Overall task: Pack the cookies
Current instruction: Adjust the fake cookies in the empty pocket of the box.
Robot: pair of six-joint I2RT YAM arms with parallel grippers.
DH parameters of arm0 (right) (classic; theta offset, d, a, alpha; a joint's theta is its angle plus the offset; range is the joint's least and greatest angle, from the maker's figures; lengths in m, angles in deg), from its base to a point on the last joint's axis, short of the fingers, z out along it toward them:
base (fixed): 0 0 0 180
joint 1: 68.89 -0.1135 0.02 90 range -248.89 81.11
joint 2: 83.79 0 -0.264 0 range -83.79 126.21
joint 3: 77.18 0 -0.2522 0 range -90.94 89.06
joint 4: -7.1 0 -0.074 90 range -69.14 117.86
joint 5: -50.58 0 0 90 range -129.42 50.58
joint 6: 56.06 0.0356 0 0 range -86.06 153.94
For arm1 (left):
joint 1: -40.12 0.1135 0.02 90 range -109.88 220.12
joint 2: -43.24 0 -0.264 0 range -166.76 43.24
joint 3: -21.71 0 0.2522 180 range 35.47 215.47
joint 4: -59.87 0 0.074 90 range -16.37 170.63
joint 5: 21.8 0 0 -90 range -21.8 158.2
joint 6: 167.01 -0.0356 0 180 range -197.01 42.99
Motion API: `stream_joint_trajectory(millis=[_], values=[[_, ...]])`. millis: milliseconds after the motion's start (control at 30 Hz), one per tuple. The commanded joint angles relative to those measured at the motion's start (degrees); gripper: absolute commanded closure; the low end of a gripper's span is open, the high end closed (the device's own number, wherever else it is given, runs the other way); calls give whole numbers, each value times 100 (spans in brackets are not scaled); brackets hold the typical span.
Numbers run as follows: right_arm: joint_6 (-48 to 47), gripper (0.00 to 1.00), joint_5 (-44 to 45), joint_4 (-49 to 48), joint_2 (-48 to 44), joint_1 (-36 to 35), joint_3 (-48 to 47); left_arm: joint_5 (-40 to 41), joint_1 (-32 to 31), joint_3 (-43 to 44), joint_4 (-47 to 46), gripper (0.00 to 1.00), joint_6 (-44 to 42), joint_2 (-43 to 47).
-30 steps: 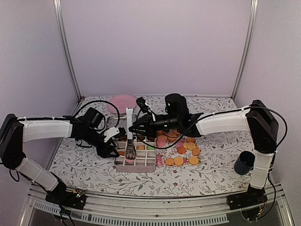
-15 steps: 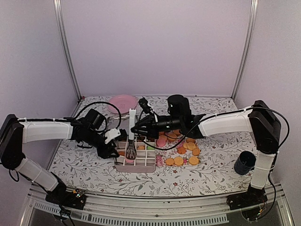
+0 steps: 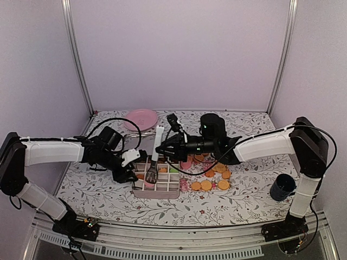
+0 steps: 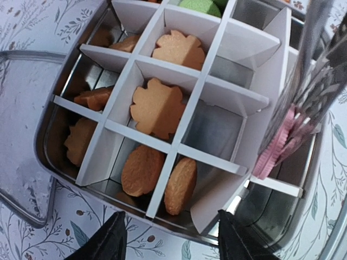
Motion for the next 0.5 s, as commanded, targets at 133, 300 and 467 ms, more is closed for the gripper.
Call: stream_joint_trajectory(millis=[133,300,467], values=[[483,84,-144,-535,-296,-27,116,222,-151,-296,310,43,-187,-86],[718,86,24,-1006,-345,-24,338,193,-151,-342,348,43,-275,-24],[949,86,122,-1519,-367,-22,542,252,-151,-325,398,45,-278,-84]])
